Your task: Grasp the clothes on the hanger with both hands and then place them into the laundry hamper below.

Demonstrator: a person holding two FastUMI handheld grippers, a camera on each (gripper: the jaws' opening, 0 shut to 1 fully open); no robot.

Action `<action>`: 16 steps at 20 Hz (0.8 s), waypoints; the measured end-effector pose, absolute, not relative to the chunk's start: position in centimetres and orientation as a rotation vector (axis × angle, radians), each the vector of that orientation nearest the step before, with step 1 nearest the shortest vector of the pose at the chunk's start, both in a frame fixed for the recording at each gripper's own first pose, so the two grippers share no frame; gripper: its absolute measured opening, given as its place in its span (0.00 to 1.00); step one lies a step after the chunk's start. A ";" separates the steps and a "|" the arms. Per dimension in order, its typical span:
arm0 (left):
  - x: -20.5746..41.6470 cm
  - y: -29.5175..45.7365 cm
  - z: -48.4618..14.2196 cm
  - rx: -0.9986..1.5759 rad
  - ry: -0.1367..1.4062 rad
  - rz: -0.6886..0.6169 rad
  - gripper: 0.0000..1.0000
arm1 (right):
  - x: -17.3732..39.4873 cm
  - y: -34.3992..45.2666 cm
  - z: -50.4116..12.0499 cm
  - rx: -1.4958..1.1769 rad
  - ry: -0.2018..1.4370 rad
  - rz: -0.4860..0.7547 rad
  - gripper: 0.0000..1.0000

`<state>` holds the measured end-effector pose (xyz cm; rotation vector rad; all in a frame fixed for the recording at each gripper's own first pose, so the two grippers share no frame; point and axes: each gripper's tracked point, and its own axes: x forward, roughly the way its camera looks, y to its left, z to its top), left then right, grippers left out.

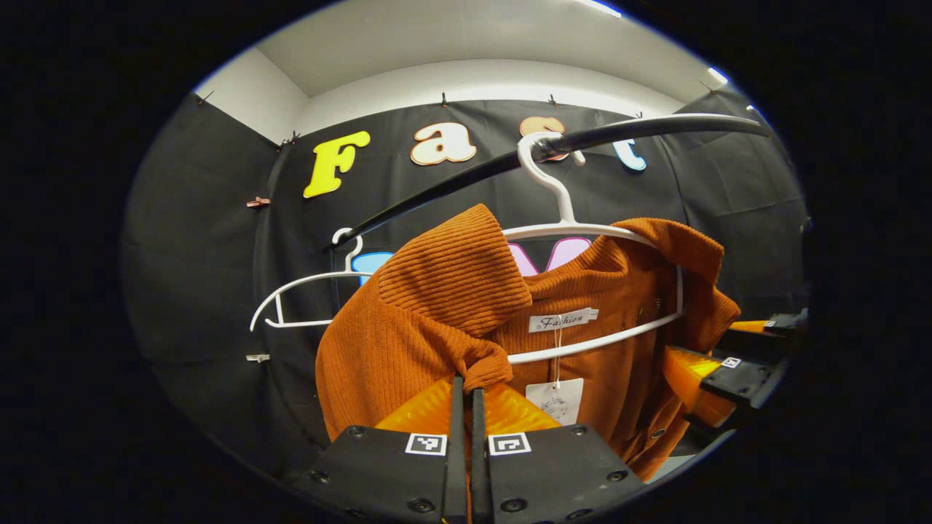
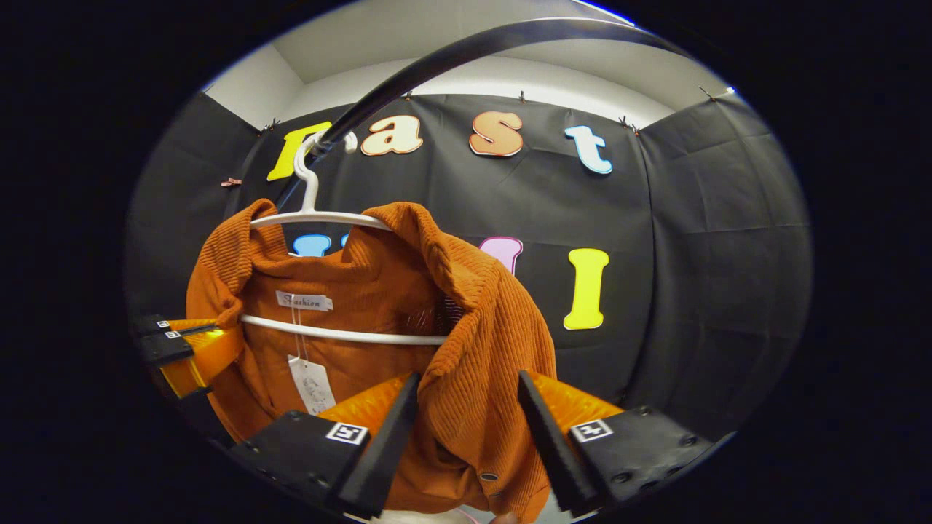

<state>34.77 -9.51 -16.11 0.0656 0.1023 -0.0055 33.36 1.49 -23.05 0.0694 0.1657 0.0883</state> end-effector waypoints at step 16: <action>33.9 -8.0 -15.9 0.072 0.185 -0.041 0.05 | 31.6 3.3 -24.9 0.725 0.519 0.267 0.04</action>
